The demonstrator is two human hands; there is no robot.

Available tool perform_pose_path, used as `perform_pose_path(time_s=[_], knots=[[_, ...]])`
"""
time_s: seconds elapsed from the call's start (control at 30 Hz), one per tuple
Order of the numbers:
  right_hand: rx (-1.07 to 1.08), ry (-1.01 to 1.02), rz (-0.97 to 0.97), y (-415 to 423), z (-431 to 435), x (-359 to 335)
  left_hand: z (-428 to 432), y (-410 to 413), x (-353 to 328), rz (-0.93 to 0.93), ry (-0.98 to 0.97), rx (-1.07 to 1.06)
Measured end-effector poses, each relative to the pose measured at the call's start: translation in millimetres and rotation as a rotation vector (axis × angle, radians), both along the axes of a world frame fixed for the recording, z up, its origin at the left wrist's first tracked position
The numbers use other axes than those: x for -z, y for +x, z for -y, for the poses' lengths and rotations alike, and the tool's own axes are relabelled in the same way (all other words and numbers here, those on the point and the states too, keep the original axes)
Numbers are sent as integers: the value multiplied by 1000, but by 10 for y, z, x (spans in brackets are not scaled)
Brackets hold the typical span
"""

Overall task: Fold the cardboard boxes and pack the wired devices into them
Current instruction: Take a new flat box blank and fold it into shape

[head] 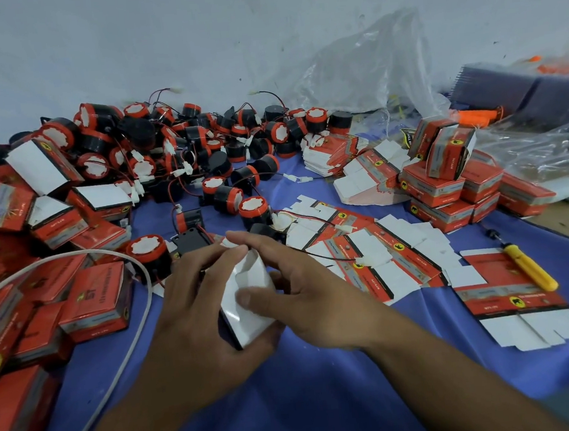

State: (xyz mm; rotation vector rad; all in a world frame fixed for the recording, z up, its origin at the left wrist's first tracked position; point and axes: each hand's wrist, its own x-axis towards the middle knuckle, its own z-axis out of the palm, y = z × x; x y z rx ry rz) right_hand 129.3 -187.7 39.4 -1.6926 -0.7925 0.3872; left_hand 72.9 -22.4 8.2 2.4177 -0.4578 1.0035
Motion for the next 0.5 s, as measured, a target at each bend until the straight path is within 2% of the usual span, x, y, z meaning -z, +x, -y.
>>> perform_pose_path(time_s=[0.5], knots=[[-3,32,-133,17,-26,-4,17,11,-11,18,0,-16]])
